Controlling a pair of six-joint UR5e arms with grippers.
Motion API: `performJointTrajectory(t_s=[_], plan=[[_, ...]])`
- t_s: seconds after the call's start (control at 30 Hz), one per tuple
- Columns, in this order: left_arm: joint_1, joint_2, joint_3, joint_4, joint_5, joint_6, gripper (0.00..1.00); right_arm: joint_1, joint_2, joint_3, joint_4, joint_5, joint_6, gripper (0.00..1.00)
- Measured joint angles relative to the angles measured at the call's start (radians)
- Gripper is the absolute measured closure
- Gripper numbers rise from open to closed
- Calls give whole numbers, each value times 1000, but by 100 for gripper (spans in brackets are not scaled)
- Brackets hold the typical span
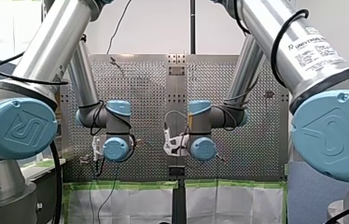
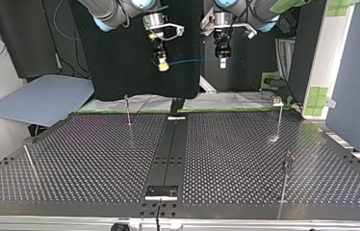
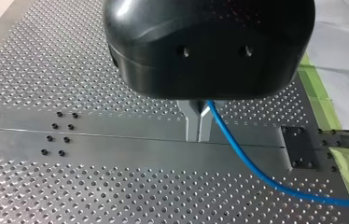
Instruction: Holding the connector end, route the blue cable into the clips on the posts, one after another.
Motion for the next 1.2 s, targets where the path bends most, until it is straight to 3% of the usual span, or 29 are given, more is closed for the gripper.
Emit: performJointTrajectory(t_s=[0.33, 0.5, 0.67, 0.87, 1.2], plan=[[6, 10, 0, -16, -13, 15, 98, 3, 4, -1, 3, 3, 2, 100], [9, 17, 0, -55, -23, 51, 98, -18, 33, -30, 33, 32, 32, 100], [9, 18, 0, -90, -24, 63, 98, -22, 71, -44, 75, 65, 57, 100], [9, 18, 0, -97, -24, 64, 98, -23, 83, -45, 108, 72, 61, 100], [11, 22, 1, -92, -18, 63, 98, -24, 83, -44, 113, 72, 63, 100]])
